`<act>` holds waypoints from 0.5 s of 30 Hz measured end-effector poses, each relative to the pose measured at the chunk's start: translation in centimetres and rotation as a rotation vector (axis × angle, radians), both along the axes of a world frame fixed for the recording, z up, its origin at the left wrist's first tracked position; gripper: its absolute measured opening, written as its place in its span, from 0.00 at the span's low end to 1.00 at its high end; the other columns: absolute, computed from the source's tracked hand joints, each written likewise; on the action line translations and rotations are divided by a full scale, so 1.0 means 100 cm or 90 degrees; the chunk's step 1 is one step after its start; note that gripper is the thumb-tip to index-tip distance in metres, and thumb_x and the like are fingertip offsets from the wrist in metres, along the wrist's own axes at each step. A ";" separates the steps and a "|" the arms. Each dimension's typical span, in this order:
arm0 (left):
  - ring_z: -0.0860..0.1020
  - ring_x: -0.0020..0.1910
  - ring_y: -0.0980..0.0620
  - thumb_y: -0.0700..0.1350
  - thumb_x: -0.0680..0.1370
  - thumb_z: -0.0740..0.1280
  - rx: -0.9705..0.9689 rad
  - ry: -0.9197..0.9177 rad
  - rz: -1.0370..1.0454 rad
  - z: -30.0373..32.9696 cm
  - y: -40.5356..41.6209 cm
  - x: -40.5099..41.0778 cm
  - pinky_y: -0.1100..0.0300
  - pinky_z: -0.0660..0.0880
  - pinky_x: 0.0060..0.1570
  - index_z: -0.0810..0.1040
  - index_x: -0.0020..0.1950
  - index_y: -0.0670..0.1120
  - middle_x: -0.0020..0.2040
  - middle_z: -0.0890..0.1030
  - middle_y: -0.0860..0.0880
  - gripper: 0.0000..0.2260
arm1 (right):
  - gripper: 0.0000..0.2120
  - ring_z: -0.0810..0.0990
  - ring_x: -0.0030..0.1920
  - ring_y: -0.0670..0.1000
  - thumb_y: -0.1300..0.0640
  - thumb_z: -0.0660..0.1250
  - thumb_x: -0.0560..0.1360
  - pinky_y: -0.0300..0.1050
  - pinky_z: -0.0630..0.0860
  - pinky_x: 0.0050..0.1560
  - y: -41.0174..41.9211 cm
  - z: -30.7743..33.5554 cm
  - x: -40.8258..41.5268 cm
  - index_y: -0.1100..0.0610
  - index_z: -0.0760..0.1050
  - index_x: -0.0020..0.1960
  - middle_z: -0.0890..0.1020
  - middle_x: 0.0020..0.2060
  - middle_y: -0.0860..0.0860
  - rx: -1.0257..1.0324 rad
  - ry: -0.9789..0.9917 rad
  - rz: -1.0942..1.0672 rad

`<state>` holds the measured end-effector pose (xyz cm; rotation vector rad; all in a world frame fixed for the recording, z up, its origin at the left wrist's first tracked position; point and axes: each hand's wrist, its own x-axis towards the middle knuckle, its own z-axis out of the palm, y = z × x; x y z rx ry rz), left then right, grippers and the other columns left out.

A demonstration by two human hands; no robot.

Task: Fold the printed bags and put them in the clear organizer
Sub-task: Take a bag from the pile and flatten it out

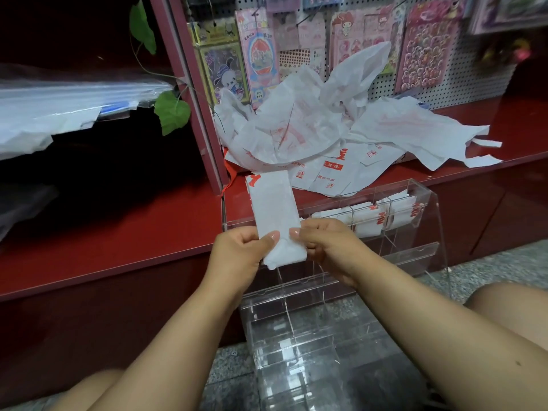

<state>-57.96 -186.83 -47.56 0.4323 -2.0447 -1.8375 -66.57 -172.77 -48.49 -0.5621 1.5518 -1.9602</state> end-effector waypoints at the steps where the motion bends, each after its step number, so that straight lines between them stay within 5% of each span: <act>1: 0.82 0.36 0.53 0.39 0.76 0.71 -0.012 -0.003 0.000 0.000 0.000 0.000 0.62 0.78 0.35 0.83 0.44 0.41 0.40 0.86 0.45 0.03 | 0.04 0.83 0.40 0.50 0.65 0.67 0.75 0.43 0.79 0.44 0.000 -0.001 0.000 0.64 0.79 0.49 0.85 0.40 0.55 0.009 0.018 -0.013; 3: 0.83 0.39 0.49 0.40 0.76 0.71 -0.038 -0.015 0.006 -0.002 -0.001 -0.001 0.56 0.79 0.41 0.83 0.45 0.40 0.42 0.86 0.43 0.03 | 0.10 0.83 0.45 0.54 0.69 0.68 0.73 0.50 0.79 0.50 0.000 -0.003 0.000 0.61 0.79 0.53 0.85 0.45 0.58 0.006 0.046 -0.045; 6: 0.84 0.42 0.46 0.40 0.76 0.72 -0.046 -0.025 0.018 -0.002 0.001 -0.001 0.49 0.80 0.46 0.82 0.49 0.39 0.43 0.85 0.41 0.05 | 0.21 0.81 0.41 0.53 0.73 0.69 0.71 0.51 0.77 0.48 0.000 -0.003 -0.001 0.54 0.75 0.59 0.83 0.37 0.53 -0.010 0.095 -0.080; 9: 0.83 0.33 0.52 0.44 0.75 0.73 -0.009 -0.091 0.045 0.005 0.000 0.000 0.61 0.78 0.32 0.79 0.54 0.40 0.40 0.83 0.43 0.11 | 0.28 0.77 0.39 0.53 0.73 0.70 0.69 0.49 0.74 0.47 0.000 -0.003 -0.002 0.47 0.72 0.61 0.81 0.37 0.54 0.015 0.161 -0.096; 11: 0.70 0.20 0.57 0.47 0.77 0.71 0.064 -0.177 0.007 0.010 -0.005 0.001 0.67 0.61 0.20 0.79 0.51 0.36 0.30 0.77 0.49 0.14 | 0.31 0.75 0.39 0.54 0.73 0.71 0.68 0.47 0.74 0.46 -0.001 -0.004 -0.004 0.45 0.71 0.61 0.80 0.36 0.54 0.037 0.202 -0.106; 15: 0.62 0.18 0.60 0.45 0.77 0.69 0.283 -0.173 -0.029 0.013 -0.008 0.001 0.71 0.53 0.18 0.72 0.37 0.44 0.24 0.70 0.51 0.11 | 0.29 0.75 0.37 0.51 0.72 0.72 0.68 0.40 0.74 0.42 -0.003 -0.006 0.001 0.43 0.72 0.57 0.79 0.35 0.54 0.064 0.250 -0.102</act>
